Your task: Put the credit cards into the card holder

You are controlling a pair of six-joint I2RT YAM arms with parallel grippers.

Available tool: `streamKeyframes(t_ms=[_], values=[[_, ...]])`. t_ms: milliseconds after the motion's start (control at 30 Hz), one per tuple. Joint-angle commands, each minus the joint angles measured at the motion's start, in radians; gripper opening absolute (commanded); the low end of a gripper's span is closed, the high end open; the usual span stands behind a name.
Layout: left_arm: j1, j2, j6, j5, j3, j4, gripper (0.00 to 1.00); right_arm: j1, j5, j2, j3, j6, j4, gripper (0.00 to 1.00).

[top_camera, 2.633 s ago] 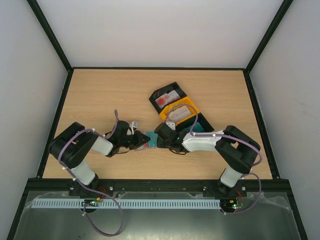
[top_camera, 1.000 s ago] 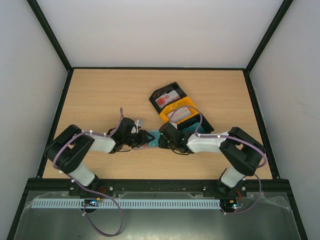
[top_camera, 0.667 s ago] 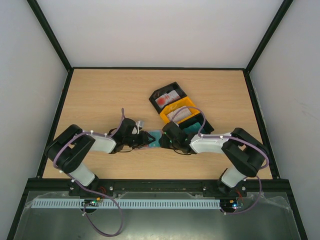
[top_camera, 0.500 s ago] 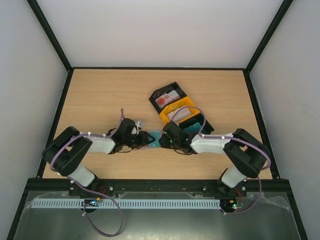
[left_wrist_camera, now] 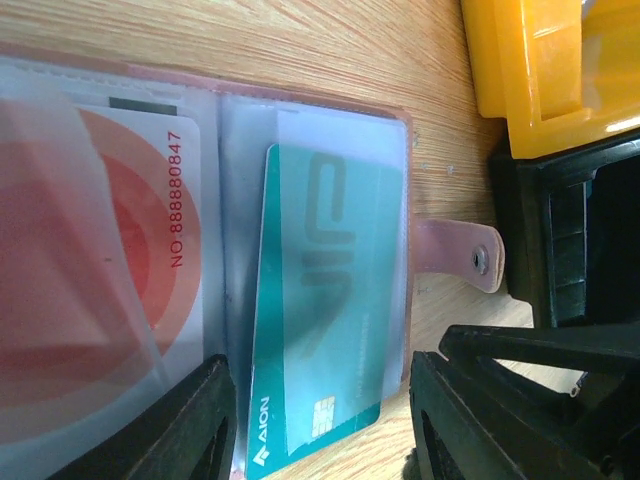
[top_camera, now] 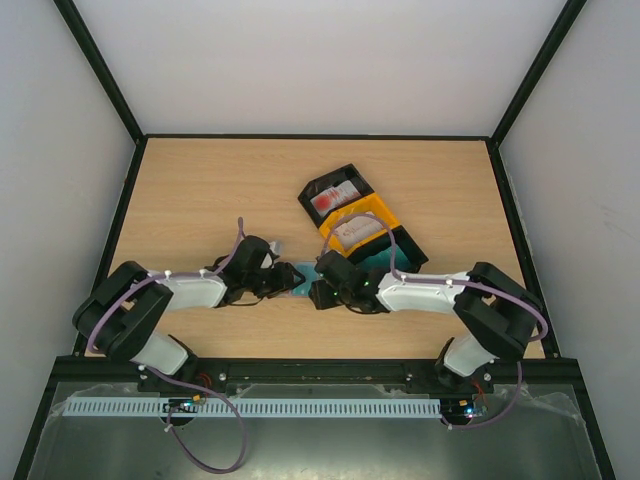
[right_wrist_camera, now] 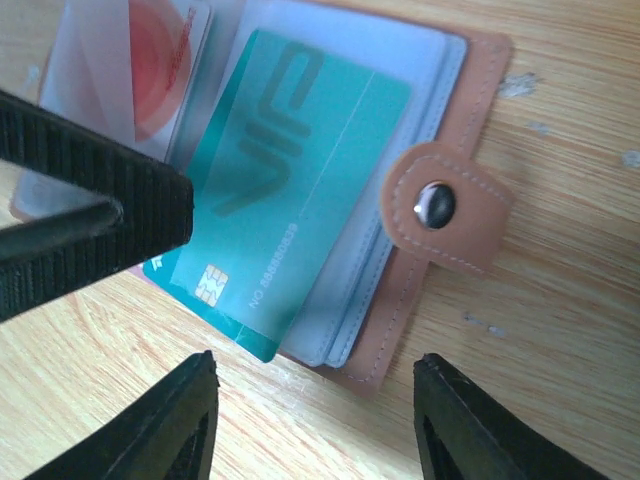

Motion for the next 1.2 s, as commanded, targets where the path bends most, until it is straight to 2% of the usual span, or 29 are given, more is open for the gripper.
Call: streamKeyframes(t_ms=[0, 267, 700, 967, 1167], values=[[-0.004, 0.022, 0.016, -0.014, 0.023, -0.038, 0.49, 0.021, 0.038, 0.049, 0.048, -0.093, -0.067, 0.52], [-0.004, 0.024, 0.018, -0.02, 0.016, -0.042, 0.45, 0.051, 0.068, 0.152, 0.122, -0.121, -0.111, 0.53], [-0.004, 0.036, 0.025, -0.017, 0.012, -0.04, 0.39, 0.087, 0.146, 0.2, 0.131, -0.175, -0.136, 0.49], [-0.004, 0.04, 0.03, -0.025, 0.019, -0.048, 0.34, 0.091, 0.091, 0.155, 0.094, -0.231, -0.089, 0.6], [-0.005, 0.041, 0.031, -0.019, 0.023, -0.048, 0.34, 0.091, 0.134, 0.197, 0.114, -0.236, -0.121, 0.58]])
